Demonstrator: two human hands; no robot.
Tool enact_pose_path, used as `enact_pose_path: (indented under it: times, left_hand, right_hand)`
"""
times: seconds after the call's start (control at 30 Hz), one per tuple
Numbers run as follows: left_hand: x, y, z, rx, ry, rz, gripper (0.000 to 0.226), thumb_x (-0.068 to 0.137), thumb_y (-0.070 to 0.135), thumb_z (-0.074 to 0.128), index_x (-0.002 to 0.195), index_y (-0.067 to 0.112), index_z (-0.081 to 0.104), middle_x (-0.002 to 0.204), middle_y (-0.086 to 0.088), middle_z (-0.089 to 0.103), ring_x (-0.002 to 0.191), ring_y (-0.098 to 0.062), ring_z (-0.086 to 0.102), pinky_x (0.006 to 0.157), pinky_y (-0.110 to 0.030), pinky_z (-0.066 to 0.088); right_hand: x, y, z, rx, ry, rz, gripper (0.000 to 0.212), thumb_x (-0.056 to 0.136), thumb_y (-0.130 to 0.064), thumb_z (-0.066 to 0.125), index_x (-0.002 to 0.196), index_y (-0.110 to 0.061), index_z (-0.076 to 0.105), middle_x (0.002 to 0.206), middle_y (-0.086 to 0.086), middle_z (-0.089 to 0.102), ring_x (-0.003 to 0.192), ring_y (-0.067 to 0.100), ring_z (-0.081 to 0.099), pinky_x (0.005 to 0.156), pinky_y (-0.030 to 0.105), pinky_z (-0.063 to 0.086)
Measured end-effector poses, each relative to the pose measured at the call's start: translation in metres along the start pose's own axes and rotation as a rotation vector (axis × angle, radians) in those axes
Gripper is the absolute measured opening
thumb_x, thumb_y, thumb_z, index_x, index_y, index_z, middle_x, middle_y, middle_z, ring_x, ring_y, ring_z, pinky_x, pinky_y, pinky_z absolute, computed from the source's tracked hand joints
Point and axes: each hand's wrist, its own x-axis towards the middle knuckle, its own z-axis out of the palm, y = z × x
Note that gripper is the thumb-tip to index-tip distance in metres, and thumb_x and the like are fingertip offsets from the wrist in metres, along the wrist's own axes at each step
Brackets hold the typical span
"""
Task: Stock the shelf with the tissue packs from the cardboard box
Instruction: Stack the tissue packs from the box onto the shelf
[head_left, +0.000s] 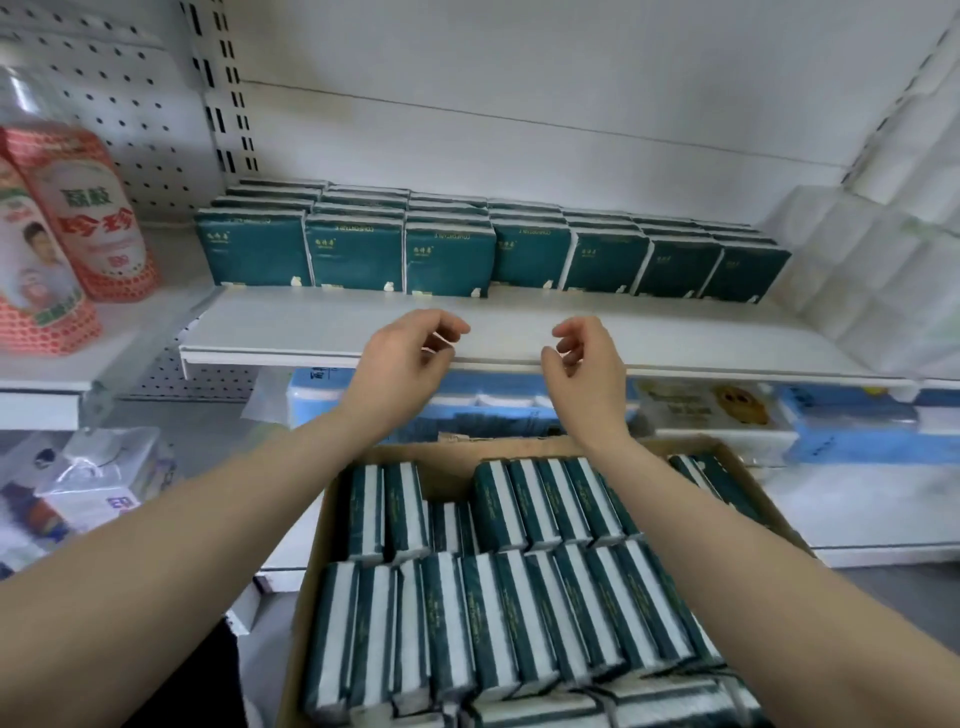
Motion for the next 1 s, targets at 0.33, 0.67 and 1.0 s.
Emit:
enact_pose_path:
  times: [0.33,0.67,1.0]
  left_hand:
    - [-0.063,-0.016,0.057,0.034,-0.554,-0.224,0.027,0.088,0.013,0.066,0.112,0.025,0.062,0.109,0.006,0.066,0.101,-0.011,0.063,0.096,-0.036,0.051]
    - [-0.076,-0.023,0.076,0.158,-0.728,-0.268,0.053,0.089,0.01,0.065,0.139,0.016,0.049,0.139,-0.007,0.055,0.125,-0.02,0.053,0.108,-0.033,0.041]
    - [-0.073,-0.021,0.061,0.229,-0.638,-0.16,0.07,0.083,0.009,0.071,0.145,0.016,0.04,0.142,-0.011,0.045,0.128,-0.027,0.045,0.106,-0.034,0.036]
  right_hand:
    - [-0.092,0.038,0.002,-0.253,-0.348,0.141,0.013,0.09,-0.031,0.069,0.086,-0.021,0.062,0.094,-0.01,0.051,0.093,0.013,0.052,0.082,0.028,0.041]
    - [-0.116,0.043,0.023,-0.604,-0.546,0.218,0.053,0.081,-0.06,0.068,0.1,-0.01,0.068,0.126,0.01,0.047,0.119,0.031,0.045,0.097,0.039,0.044]
    - [-0.099,0.034,0.028,-0.564,-0.574,0.424,0.031,0.078,-0.04,0.072,0.094,-0.014,0.069,0.128,0.008,0.046,0.118,0.028,0.047,0.092,0.034,0.047]
